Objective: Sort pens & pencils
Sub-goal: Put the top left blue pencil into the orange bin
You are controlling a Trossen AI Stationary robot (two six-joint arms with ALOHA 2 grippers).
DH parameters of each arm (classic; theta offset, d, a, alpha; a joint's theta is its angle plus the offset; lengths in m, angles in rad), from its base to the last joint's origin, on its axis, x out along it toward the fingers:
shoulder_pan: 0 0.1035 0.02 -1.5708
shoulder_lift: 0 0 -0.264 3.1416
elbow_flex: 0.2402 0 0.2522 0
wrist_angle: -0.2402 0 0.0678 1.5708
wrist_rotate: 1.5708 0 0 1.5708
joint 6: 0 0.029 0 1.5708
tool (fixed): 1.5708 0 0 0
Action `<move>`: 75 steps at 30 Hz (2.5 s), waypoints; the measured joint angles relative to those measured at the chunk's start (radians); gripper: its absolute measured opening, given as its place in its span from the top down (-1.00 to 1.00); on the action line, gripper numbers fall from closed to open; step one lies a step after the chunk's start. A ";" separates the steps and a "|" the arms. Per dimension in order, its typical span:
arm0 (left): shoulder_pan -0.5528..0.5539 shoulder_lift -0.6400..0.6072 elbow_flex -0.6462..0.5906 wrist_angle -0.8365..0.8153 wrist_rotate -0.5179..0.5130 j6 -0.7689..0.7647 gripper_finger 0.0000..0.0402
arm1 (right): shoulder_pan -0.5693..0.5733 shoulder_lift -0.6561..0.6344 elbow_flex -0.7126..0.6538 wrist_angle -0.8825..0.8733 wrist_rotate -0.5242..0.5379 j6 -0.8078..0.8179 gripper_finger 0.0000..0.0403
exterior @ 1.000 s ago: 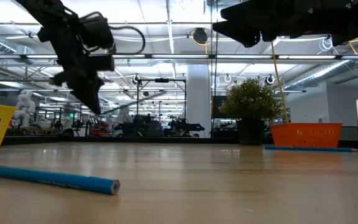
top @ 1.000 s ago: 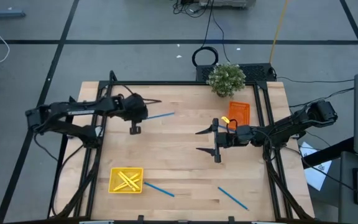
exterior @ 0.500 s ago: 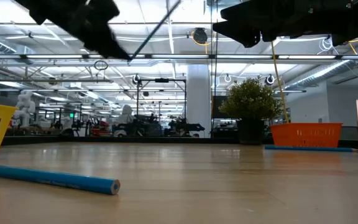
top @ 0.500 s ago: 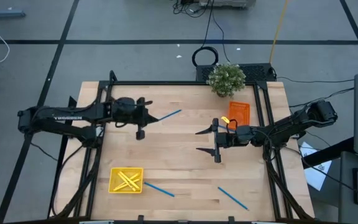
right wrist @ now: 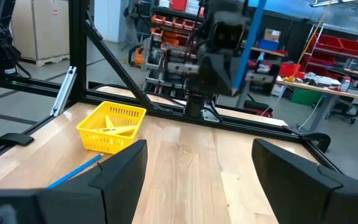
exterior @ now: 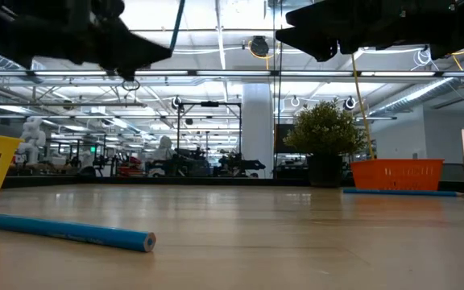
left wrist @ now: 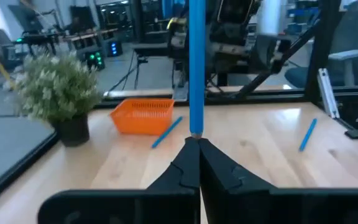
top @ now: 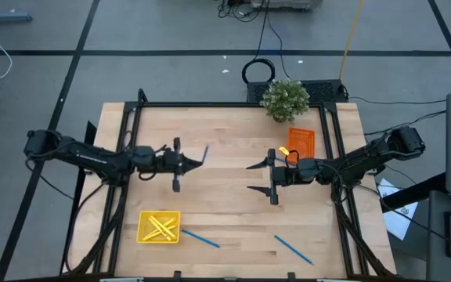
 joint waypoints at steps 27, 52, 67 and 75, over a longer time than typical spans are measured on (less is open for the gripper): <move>-0.029 0.000 -0.047 0.131 -0.041 -0.035 1.00 | -0.002 0.000 0.000 0.001 0.000 0.100 -0.38; -0.091 0.467 0.272 0.127 -0.035 -0.063 1.00 | -0.098 0.410 0.071 0.582 0.000 0.131 -0.38; -0.101 0.522 0.315 0.100 -0.037 -0.084 1.00 | -0.097 0.410 0.071 0.654 -0.006 0.213 -0.27; -0.100 0.523 0.315 0.083 -0.054 -0.083 1.00 | -0.096 0.410 0.071 0.649 -0.003 0.232 0.83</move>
